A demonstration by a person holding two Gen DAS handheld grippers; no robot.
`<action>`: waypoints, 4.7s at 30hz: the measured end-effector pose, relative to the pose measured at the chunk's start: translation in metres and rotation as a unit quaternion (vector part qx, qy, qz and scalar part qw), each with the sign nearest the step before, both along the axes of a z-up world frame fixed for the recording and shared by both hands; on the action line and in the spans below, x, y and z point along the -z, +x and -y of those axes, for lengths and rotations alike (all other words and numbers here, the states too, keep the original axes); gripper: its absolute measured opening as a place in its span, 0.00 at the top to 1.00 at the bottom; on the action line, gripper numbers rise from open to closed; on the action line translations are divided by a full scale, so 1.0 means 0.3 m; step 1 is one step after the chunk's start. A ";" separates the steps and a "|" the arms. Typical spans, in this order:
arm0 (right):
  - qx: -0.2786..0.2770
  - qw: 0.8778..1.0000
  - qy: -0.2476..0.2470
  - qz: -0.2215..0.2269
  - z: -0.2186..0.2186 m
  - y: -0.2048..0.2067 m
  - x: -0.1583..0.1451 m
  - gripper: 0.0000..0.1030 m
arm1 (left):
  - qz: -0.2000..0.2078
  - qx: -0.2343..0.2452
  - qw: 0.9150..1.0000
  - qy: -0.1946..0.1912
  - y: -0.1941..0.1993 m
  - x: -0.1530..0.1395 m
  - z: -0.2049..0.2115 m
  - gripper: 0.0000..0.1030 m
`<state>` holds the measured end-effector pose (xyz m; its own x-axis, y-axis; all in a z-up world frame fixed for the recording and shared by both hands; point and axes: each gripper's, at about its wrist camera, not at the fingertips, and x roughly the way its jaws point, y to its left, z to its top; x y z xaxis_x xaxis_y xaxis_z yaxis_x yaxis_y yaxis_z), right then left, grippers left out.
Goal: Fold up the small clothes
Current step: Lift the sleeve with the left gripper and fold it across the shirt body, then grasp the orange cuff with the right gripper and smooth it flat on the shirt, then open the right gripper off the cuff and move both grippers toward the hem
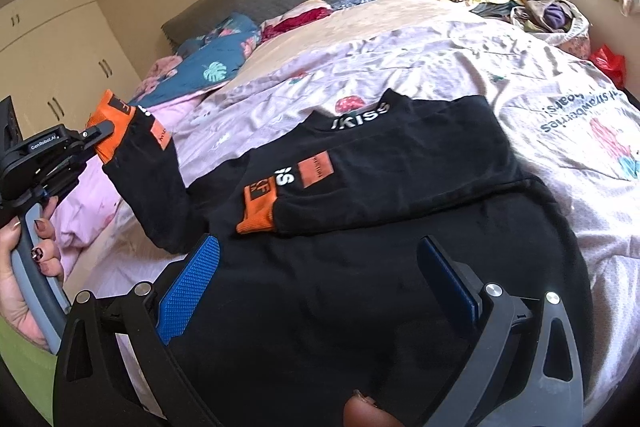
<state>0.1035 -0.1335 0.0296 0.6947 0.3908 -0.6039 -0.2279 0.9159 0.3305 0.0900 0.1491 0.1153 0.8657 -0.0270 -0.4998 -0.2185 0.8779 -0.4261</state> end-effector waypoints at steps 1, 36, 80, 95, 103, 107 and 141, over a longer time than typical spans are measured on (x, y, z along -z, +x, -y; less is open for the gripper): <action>0.003 1.000 0.002 0.000 0.011 0.000 0.000 0.04 | 0.001 0.003 1.000 0.000 0.006 -0.002 0.009 0.94; 0.168 0.982 0.040 -0.074 0.404 0.031 0.108 0.04 | -0.113 0.221 0.968 -0.032 0.283 0.319 0.507 0.85; -0.027 0.993 -0.100 0.057 0.093 0.332 -0.084 0.92 | -0.163 -0.001 0.983 -0.083 0.258 0.520 -0.106 0.28; 0.000 0.995 -0.096 0.022 0.139 0.353 0.014 0.92 | -0.154 0.020 0.985 -0.081 0.298 0.507 -0.052 0.93; 0.020 0.992 -0.123 -0.004 0.137 0.402 0.071 0.92 | -0.156 0.013 0.985 -0.066 0.295 0.509 -0.074 0.98; 0.031 0.992 -0.120 -0.020 0.154 0.409 0.110 0.92 | -0.154 0.015 0.985 -0.070 0.298 0.509 -0.076 0.98; 0.020 0.990 -0.139 -0.033 0.065 0.293 0.138 0.54 | -0.107 0.036 0.993 -0.031 0.218 0.348 -0.013 0.96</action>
